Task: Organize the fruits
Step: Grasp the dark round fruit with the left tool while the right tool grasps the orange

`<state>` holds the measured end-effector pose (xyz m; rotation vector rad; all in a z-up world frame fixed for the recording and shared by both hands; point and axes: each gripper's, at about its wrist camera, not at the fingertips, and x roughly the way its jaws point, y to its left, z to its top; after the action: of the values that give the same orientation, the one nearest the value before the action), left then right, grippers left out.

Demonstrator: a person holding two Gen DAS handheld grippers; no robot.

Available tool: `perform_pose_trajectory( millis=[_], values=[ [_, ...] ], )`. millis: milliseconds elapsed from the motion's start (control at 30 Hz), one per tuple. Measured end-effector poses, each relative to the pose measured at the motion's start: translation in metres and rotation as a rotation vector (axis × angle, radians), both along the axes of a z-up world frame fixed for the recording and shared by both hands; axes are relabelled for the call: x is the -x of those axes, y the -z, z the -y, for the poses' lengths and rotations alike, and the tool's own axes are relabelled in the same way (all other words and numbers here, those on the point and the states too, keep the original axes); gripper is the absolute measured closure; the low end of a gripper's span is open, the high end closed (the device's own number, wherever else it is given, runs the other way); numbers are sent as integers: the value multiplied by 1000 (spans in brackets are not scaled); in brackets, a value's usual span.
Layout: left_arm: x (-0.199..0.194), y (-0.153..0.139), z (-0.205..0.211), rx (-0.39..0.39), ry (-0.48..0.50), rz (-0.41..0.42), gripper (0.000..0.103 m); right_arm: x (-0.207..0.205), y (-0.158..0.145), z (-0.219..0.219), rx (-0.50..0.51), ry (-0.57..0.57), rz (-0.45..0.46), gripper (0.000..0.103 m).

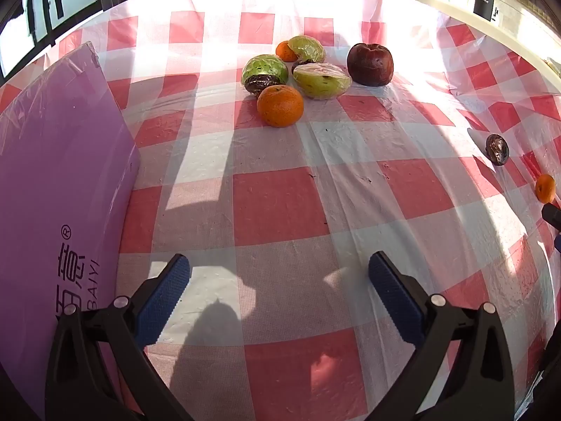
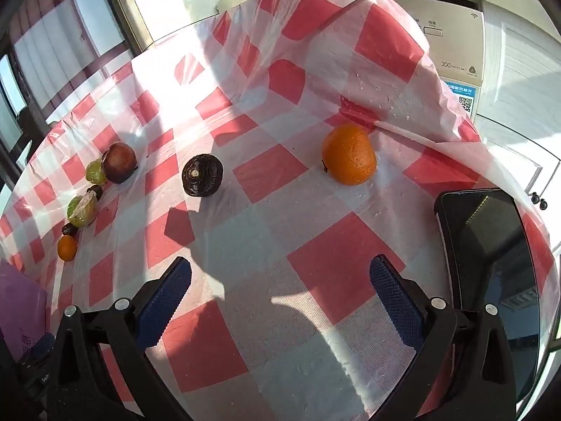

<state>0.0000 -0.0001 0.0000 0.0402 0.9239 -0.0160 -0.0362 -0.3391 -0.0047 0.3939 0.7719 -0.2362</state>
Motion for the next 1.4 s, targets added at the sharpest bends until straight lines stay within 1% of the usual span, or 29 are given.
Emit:
perform_pose_trajectory(
  millis=[67, 133, 233, 300, 333, 400, 433, 467, 500, 567, 600, 633, 667, 700, 733, 767, 867, 933, 967, 1033, 1100, 1167, 1200, 1300, 1367, 1400],
  values=[
    [0, 0, 0, 3, 0, -1, 1, -12, 2, 5, -22, -13, -12, 5],
    [0, 0, 0, 5, 0, -1, 1, -20, 3, 11, -27, 2, -15, 5],
    [0, 0, 0, 4, 0, -1, 1, -30, 7, 21, -66, 18, -15, 6],
    [0, 0, 0, 4, 0, 0, 1, -37, 6, 20, -36, 13, -25, 13],
    [0, 0, 0, 4, 0, 0, 1, -41, 6, 20, -13, 10, -35, 18],
    [0, 0, 0, 5, 0, -1, 1, -43, 6, 19, 11, 6, -38, 23],
    [0, 0, 0, 5, 0, 0, 1, -43, 6, 19, 21, 6, -37, 29],
    [0, 0, 0, 4, 0, -1, 1, -44, 5, 19, 31, 7, -39, 39],
    [0, 0, 0, 4, 0, -1, 1, -44, 5, 17, 52, 8, -44, 44],
    [0, 0, 0, 4, 0, -1, 1, -47, 4, 14, 92, -1, -62, 62],
    [0, 0, 0, 7, -4, 0, 1, -47, 4, 12, 102, -7, -65, 66],
    [-1, 0, 0, 6, -9, -3, 1, -48, 4, 10, 109, -13, -67, 75],
    [-1, 0, 1, 6, -17, -9, 1, -49, 4, 8, 116, -25, -68, 91],
    [-2, -1, 2, 6, -33, -14, 1, -50, 3, 6, 113, -49, -61, 96],
    [-2, -1, 4, 7, -49, -16, 1, -48, 2, 4, 105, -68, -43, 96],
    [0, -2, 8, 10, -45, -17, 2, -46, 0, 5, 88, -77, -24, 96],
    [-8, -4, 37, 35, 71, -7, 2, -38, 1, 23, -31, -63, 28, 96],
    [-16, -6, 59, 52, 112, 19, 3, -33, 3, 31, -93, -71, 51, 94],
    [-23, -6, 71, 69, 136, 24, 3, -31, 2, 30, -102, -91, 54, 86],
    [-32, -8, 100, 90, 177, 26, 2, -24, -1, 29, -118, -119, 87, 84],
    [-43, -8, 129, 96, 217, 29, 2, -18, -4, 27, -127, -141, 116, 73],
    [-52, -9, 157, 106, 271, 46, 2, -12, -8, 28, -140, -146, 150, 50],
    [-56, -10, 172, 95, 293, 57, 2, -7, -10, 29, -146, -133, 177, 48],
    [-72, -11, 210, 55, 347, 74, 2, 6, -15, 41, -175, -81, 252, 47],
    [-84, -9, 231, 27, 376, 70, 3, 16, -16, 47, -192, -45, 302, 45],
    [-88, -8, 238, 26, 397, 64, 5, 20, -17, 51, -199, -35, 322, 43]
  ],
)
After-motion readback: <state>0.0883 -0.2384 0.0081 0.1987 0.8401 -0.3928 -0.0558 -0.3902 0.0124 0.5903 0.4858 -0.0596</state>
